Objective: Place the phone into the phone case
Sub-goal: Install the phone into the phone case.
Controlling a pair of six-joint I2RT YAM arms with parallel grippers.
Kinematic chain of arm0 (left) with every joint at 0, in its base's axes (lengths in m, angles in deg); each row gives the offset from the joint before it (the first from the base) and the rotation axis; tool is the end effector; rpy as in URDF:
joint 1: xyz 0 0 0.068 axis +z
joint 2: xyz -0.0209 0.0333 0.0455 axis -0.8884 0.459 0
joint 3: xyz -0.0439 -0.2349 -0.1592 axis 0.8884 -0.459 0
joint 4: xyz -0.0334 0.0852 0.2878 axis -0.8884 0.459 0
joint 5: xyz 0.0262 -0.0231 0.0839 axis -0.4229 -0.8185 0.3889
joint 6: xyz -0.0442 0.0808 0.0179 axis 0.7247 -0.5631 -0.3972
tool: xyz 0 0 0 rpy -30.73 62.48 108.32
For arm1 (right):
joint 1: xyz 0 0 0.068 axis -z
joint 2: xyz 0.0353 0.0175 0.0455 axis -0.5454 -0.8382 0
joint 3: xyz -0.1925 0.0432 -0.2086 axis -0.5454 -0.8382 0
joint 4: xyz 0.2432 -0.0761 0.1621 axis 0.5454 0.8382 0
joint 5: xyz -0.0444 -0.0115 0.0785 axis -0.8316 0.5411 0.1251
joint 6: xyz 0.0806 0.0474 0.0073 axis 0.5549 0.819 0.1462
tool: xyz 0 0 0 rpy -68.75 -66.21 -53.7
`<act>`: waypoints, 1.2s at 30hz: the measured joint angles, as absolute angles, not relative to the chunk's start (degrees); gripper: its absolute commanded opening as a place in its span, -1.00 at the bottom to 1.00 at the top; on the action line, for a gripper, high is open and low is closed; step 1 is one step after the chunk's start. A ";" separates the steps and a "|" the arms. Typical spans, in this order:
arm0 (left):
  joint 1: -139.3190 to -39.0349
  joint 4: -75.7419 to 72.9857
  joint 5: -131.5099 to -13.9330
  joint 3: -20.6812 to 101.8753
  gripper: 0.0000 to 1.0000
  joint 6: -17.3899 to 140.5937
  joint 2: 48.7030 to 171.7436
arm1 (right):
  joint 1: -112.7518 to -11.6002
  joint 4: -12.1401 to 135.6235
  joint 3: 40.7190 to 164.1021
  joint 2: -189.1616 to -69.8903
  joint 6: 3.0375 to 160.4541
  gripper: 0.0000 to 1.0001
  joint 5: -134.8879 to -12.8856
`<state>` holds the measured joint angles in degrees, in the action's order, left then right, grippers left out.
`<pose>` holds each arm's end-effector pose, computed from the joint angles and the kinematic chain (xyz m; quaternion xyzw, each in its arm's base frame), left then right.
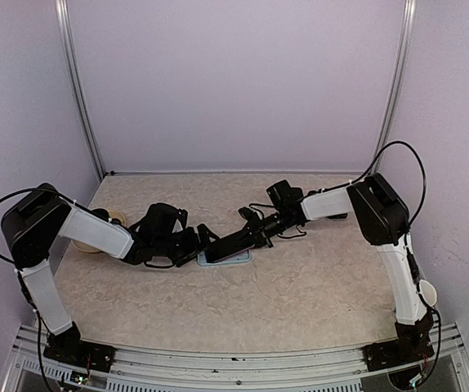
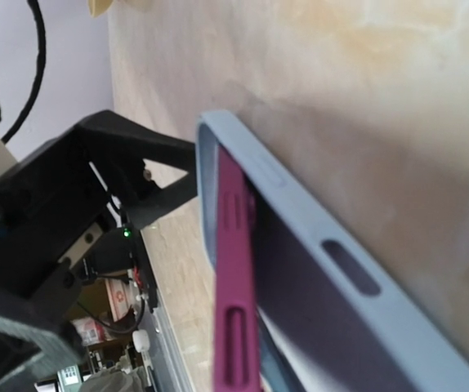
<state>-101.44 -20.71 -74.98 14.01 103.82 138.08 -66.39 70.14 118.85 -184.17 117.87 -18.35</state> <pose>0.3141 -0.2721 0.0806 -0.0751 0.8860 -0.3819 0.2520 0.4075 0.3586 0.0637 0.0996 -0.8182 -0.5587 0.0919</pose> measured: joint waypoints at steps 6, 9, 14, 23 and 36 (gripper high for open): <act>-101.46 -20.73 -74.96 14.01 0.98 103.84 138.08 | -66.65 69.44 119.13 -184.49 119.03 -1.00 -18.33; -101.46 -20.75 -74.96 13.99 0.98 103.84 138.08 | -66.87 69.22 119.55 -184.78 119.75 -1.00 -18.31; -101.46 -21.05 -74.96 13.84 0.98 103.87 138.08 | -67.29 68.37 120.29 -185.56 120.69 -1.00 -18.15; -101.44 -22.85 -75.01 12.76 0.98 103.84 137.95 | -68.18 65.97 121.14 -186.70 122.46 -1.00 -18.00; -101.35 -24.62 -75.01 11.63 0.98 103.98 137.73 | -68.23 63.52 121.43 -187.93 124.23 -1.00 -16.45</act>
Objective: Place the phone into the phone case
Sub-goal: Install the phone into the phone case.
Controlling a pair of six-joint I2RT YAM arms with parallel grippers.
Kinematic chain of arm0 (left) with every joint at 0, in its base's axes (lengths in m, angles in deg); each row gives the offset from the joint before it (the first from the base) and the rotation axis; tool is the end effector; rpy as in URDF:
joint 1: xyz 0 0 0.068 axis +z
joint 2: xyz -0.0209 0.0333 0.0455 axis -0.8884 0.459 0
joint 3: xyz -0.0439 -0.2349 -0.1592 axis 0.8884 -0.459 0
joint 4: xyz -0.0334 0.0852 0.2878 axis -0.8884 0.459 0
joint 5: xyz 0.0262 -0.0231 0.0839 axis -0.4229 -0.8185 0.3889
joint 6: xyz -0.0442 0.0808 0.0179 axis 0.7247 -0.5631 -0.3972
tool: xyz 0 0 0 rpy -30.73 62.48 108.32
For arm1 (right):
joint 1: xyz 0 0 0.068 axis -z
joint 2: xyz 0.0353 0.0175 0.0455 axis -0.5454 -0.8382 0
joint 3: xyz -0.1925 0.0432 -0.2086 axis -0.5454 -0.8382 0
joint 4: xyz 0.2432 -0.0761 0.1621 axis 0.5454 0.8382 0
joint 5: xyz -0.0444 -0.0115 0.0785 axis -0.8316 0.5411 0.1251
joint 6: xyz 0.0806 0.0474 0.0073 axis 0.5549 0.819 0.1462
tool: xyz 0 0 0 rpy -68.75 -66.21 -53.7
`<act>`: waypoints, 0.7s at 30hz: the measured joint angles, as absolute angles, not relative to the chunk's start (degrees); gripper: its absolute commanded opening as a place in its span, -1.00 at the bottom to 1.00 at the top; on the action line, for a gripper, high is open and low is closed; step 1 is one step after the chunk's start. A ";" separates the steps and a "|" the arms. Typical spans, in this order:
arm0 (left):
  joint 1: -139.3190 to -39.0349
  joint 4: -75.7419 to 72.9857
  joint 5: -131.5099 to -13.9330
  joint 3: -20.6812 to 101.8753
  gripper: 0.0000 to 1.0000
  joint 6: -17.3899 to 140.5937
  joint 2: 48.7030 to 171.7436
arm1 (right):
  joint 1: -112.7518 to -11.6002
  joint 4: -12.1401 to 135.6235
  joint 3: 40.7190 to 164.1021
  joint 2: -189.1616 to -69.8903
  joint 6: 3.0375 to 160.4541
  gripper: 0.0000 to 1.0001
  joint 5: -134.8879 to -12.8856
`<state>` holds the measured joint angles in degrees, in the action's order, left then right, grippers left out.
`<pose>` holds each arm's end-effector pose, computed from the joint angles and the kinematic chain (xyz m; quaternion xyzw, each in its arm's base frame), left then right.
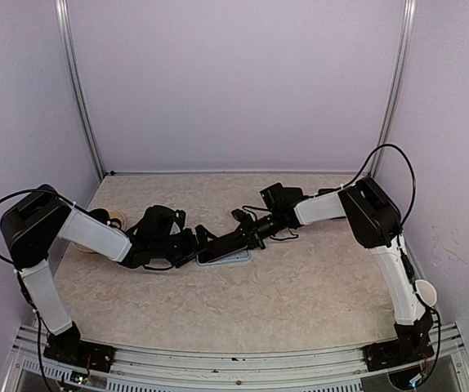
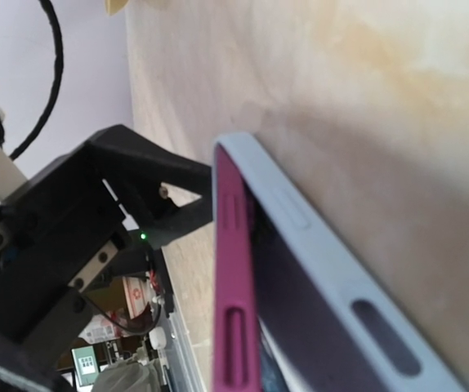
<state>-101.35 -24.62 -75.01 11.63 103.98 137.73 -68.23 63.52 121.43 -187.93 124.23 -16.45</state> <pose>0.3095 -0.2677 0.0781 -0.0746 0.8786 -0.3922 0.2622 0.4077 0.3814 0.0538 0.0982 -0.8031 -0.5775 0.1089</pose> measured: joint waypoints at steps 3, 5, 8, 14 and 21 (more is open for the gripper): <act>-101.33 -24.73 -74.98 11.43 0.98 104.00 137.58 | -68.23 62.75 121.36 -188.06 124.93 -1.00 -16.21; -101.33 -24.92 -74.96 11.26 0.98 104.02 137.51 | -68.27 61.73 120.93 -188.08 125.69 -1.00 -16.14; -101.33 -25.47 -74.92 10.75 0.98 104.04 137.32 | -68.34 58.67 119.53 -188.08 127.44 -1.00 -16.01; -101.33 -25.80 -74.90 9.81 0.97 104.26 136.62 | -68.69 52.83 117.32 -188.08 130.92 -1.00 -15.88; -101.33 -25.78 -74.59 9.73 0.98 104.61 136.51 | -68.80 48.11 115.92 -188.34 134.59 -1.00 -15.53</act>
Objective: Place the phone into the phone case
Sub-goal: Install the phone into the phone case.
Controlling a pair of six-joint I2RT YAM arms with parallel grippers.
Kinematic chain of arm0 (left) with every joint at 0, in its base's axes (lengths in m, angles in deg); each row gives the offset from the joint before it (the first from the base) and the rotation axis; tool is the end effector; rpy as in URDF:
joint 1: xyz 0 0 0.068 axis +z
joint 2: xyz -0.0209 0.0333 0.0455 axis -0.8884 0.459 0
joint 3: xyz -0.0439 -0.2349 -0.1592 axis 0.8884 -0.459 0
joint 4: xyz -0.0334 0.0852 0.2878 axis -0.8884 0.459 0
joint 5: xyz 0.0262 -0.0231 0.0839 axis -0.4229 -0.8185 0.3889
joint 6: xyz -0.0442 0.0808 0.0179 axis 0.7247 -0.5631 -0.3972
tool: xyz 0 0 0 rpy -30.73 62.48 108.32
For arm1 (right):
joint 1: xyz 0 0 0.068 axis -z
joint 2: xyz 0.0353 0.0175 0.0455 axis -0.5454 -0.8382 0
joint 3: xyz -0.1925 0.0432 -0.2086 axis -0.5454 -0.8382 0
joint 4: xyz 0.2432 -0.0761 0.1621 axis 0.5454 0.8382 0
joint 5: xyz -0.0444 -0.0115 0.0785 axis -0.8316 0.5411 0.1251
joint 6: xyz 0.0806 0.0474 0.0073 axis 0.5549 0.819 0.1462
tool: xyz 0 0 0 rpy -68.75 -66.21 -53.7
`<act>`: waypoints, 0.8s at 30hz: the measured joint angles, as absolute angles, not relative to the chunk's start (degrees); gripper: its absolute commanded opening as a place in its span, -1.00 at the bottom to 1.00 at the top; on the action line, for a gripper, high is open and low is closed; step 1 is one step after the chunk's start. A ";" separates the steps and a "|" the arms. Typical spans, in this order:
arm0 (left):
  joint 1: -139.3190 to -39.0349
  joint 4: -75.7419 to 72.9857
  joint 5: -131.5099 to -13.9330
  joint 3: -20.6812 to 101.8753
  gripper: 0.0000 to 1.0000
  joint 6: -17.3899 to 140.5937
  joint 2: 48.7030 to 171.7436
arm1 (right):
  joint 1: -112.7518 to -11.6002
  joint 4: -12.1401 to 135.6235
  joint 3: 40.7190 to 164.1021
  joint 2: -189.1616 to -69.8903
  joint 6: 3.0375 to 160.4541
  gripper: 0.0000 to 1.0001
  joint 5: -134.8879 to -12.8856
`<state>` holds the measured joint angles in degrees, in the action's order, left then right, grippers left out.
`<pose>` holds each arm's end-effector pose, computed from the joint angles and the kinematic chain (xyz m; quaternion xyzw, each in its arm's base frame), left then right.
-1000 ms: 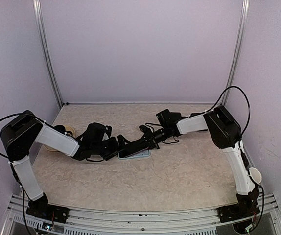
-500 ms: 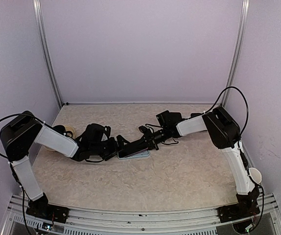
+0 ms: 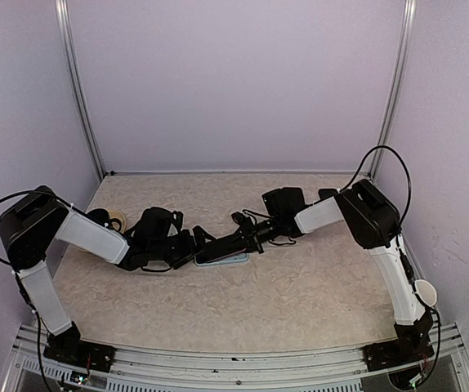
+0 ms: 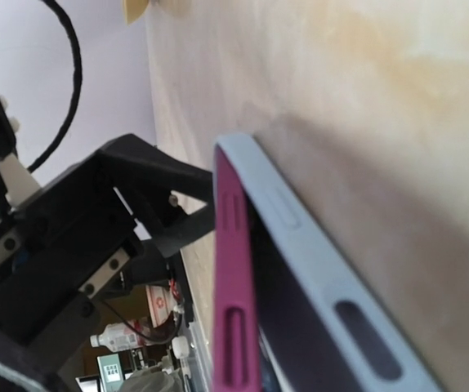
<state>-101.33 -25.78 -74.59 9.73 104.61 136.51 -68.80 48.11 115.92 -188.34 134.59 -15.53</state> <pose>0.3041 -0.2624 0.0781 -0.0807 0.8763 -0.3940 0.2652 0.3993 0.3828 0.0419 0.0788 -0.7863 -0.6023 0.1130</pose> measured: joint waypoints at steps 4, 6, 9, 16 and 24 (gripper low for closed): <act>-101.31 -25.84 -74.53 9.25 0.98 104.70 136.11 | -68.97 44.46 114.32 -188.25 135.92 -1.00 -15.75; -101.29 -25.80 -74.66 8.48 0.98 104.87 135.41 | -69.41 41.31 112.71 -187.86 137.17 -1.00 -16.10; -101.29 -25.78 -74.96 7.61 0.97 105.07 134.52 | -69.85 37.01 110.70 -187.42 139.16 -1.00 -16.45; -100.74 -25.86 -75.92 7.13 0.98 105.22 133.62 | -69.87 31.65 108.86 -187.38 141.78 -1.00 -16.40; -99.91 -25.82 -78.09 6.80 0.98 105.22 132.88 | -69.87 28.42 106.37 -186.53 142.59 -1.00 -16.47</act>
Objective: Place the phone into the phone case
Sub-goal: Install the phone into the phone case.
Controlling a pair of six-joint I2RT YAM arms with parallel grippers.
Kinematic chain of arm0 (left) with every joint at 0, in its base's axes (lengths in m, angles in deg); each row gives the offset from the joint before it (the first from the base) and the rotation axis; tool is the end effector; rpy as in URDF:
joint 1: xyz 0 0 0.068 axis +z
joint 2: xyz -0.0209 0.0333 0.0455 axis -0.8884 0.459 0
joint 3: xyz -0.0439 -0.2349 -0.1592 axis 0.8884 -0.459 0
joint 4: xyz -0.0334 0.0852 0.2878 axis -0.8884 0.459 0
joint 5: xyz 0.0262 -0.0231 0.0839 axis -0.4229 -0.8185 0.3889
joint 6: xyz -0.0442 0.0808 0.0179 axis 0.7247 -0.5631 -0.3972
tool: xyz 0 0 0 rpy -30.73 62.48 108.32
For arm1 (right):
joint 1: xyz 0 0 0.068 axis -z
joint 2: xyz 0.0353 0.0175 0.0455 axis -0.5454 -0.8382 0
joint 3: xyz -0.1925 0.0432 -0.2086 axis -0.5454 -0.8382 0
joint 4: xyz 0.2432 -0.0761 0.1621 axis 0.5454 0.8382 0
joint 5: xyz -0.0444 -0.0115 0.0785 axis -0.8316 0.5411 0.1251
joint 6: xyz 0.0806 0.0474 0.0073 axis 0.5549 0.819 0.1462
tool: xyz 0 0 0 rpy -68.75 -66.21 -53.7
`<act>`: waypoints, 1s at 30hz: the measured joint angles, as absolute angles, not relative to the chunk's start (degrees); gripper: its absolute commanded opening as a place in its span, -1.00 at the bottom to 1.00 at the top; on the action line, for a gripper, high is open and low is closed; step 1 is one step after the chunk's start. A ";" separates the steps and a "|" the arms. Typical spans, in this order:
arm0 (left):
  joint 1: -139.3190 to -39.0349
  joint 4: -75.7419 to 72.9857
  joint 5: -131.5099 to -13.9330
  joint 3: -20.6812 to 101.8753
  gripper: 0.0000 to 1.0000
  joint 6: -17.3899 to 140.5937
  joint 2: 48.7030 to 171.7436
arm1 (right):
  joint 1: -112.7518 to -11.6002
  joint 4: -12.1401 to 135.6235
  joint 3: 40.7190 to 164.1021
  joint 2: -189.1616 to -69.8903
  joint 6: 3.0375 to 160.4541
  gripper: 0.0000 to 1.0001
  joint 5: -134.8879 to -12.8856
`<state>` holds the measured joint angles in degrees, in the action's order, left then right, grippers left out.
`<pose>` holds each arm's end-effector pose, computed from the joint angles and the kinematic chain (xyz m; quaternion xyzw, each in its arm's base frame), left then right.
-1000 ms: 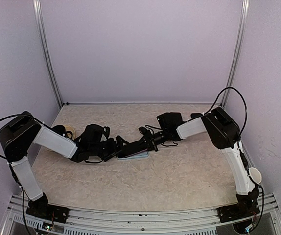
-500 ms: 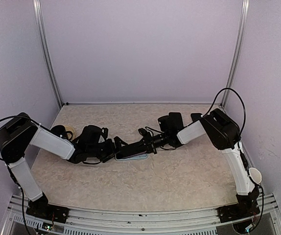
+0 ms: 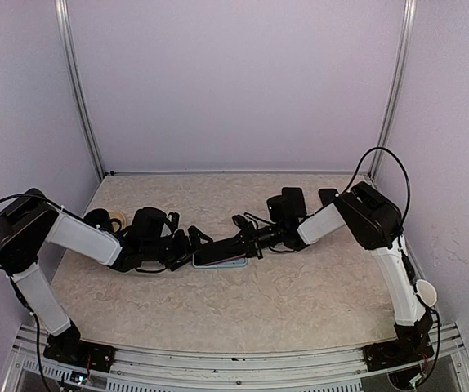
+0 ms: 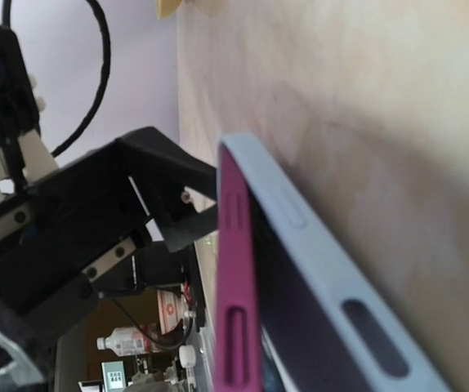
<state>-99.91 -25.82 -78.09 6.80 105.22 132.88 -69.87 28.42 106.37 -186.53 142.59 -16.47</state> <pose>0.2959 -0.2501 0.0858 -0.0806 0.8713 -0.4135 0.2517 0.3766 0.3779 0.0380 0.0857 -0.7644 -0.6332 0.0856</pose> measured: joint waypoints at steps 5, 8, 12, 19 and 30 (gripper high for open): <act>-99.76 -25.86 -78.72 6.80 0.98 105.09 132.79 | -69.87 26.82 104.86 -185.96 142.79 -1.00 -16.27; -99.74 -25.89 -79.14 6.80 0.98 105.00 132.79 | -69.87 25.79 103.72 -185.50 142.79 -1.00 -15.84; -99.71 -25.89 -79.27 6.80 0.97 104.85 132.79 | -69.87 25.16 102.43 -184.87 142.50 -1.00 -15.51; -99.71 -26.23 -79.68 6.75 0.88 104.83 132.79 | -69.85 24.31 100.84 -183.82 141.69 -1.00 -15.47; -99.28 -31.37 -82.72 5.31 0.77 105.03 132.79 | -69.52 19.91 98.67 -182.46 142.00 -1.00 -15.44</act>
<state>-99.28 -31.37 -82.72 5.31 105.03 132.79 -69.52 19.91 98.67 -182.46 142.00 -15.44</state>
